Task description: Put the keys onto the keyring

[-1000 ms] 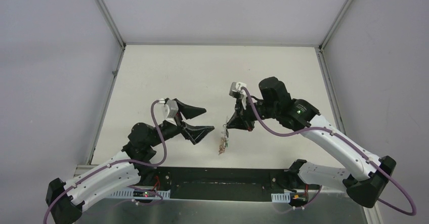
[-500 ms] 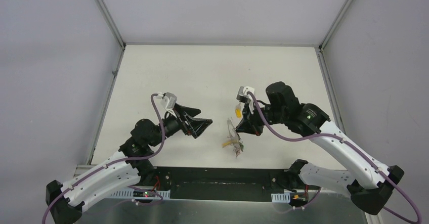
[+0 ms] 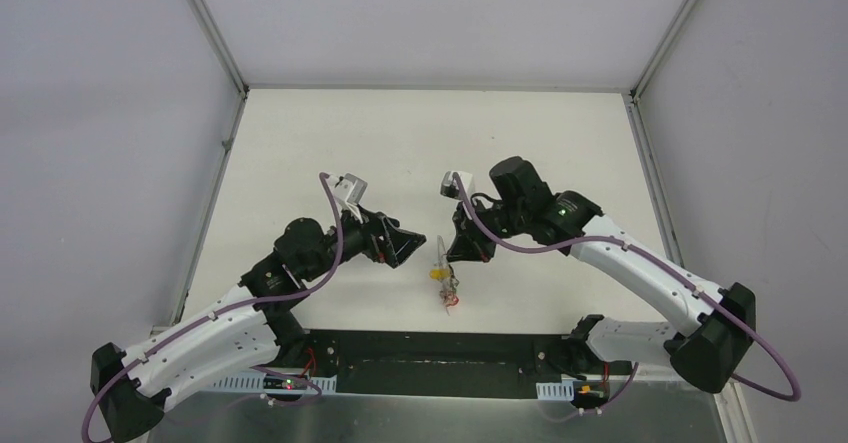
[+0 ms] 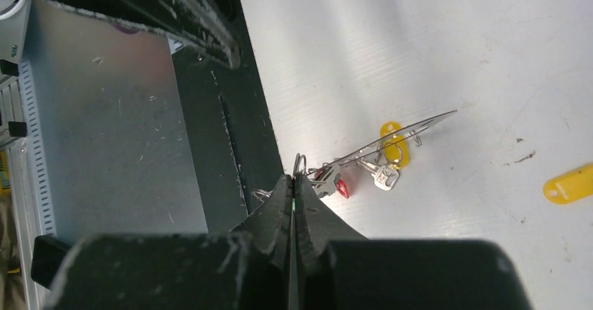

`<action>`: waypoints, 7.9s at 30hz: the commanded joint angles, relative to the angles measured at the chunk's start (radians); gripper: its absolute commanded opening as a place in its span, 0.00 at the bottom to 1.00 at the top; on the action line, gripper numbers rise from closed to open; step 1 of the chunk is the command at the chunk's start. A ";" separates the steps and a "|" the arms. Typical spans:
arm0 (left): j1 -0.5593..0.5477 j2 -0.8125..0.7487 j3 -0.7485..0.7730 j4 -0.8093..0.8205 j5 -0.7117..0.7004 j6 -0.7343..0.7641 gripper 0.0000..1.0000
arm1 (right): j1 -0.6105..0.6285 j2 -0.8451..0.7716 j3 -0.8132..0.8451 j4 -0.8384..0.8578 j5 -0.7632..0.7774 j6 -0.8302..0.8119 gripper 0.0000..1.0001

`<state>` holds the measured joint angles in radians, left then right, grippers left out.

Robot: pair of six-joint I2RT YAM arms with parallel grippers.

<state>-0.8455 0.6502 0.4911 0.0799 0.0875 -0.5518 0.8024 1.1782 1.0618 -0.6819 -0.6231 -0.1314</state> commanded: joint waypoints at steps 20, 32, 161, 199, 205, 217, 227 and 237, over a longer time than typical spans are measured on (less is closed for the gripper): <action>-0.010 -0.145 -0.007 -0.030 0.008 0.005 0.99 | 0.034 0.268 -0.056 0.578 -0.115 0.306 0.11; -0.010 -0.151 -0.015 -0.167 -0.080 -0.053 0.99 | 0.012 0.170 -0.133 0.596 0.057 0.308 0.62; 0.206 0.215 0.029 -0.370 0.070 -0.308 0.92 | -0.301 0.295 -0.040 0.256 0.001 0.598 0.00; 0.203 0.105 -0.034 0.540 0.585 -0.070 0.79 | -0.267 -0.169 -0.122 0.480 -0.523 0.096 0.00; 0.180 0.175 0.009 0.553 0.602 -0.069 0.71 | -0.261 -0.202 -0.149 0.505 -0.536 0.094 0.00; 0.082 0.246 0.051 0.598 0.571 -0.025 0.46 | -0.245 -0.211 -0.188 0.606 -0.563 0.179 0.00; 0.047 0.301 0.084 0.587 0.583 0.011 0.35 | -0.237 -0.201 -0.184 0.626 -0.574 0.188 0.00; 0.031 0.327 0.106 0.583 0.624 0.014 0.46 | -0.226 -0.180 -0.179 0.632 -0.561 0.198 0.00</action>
<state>-0.7998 0.9794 0.5587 0.6212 0.6765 -0.5610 0.5682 0.9981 0.8688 -0.1219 -1.1595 0.0586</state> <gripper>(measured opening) 0.457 0.008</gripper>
